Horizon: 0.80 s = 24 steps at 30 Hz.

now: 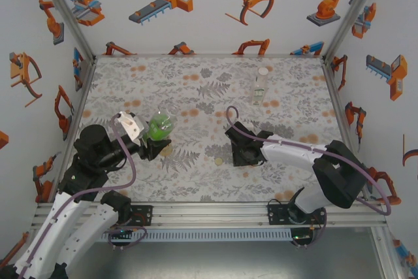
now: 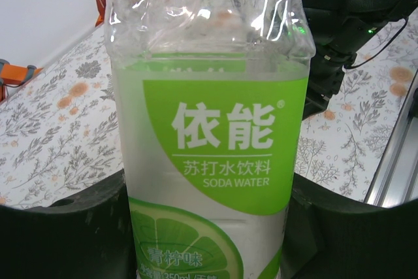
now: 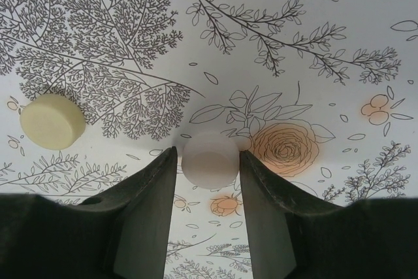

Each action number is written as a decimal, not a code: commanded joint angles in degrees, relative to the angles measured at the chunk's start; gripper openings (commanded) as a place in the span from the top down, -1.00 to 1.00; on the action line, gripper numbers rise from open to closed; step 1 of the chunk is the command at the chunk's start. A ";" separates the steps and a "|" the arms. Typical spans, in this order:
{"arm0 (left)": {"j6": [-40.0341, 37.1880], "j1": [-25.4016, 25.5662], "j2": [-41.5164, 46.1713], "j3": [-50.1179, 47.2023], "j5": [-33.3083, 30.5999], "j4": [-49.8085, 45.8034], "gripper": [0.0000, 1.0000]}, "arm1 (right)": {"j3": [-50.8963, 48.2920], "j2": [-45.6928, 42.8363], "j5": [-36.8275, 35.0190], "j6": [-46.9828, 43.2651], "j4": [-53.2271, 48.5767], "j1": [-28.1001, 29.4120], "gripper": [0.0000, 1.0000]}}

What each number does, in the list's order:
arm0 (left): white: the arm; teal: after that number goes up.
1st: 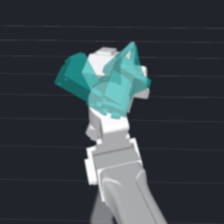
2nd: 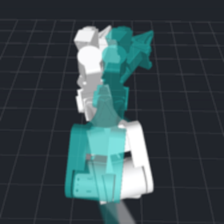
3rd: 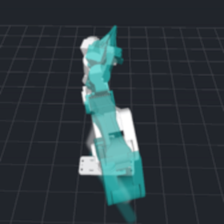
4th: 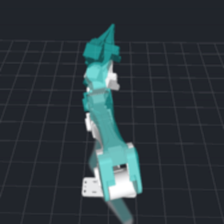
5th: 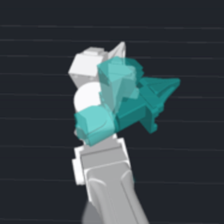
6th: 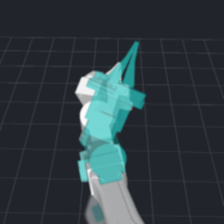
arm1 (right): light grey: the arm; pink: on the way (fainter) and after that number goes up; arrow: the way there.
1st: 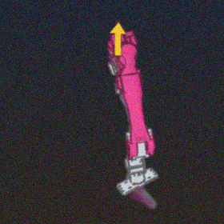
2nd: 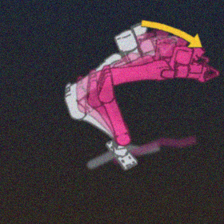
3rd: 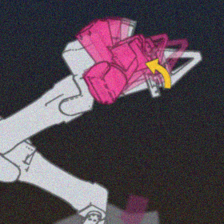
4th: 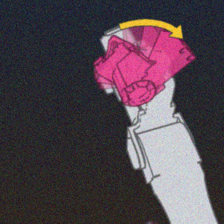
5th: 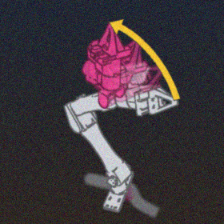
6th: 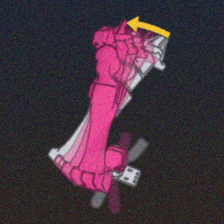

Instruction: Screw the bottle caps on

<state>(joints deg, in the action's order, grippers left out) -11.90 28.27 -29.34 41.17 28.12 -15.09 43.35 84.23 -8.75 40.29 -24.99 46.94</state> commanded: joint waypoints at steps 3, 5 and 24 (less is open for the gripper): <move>0.39 -0.48 -0.09 0.06 1.15 0.92 0.94 | 0.06 1.60 1.65 -0.39 -2.08 -0.35 0.15; 0.42 -0.48 -0.04 -0.02 1.20 0.91 0.94 | 0.06 1.64 1.80 -0.44 -2.08 -0.30 0.16; 0.41 -0.59 -2.81 0.31 4.97 1.41 0.95 | 1.82 -2.80 0.95 -3.84 -2.39 -0.36 0.41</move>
<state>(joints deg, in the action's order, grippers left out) -11.88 28.03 -31.03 41.19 29.98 -15.03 43.90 84.27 -8.32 38.70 -26.11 46.94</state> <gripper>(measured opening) 0.555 0.372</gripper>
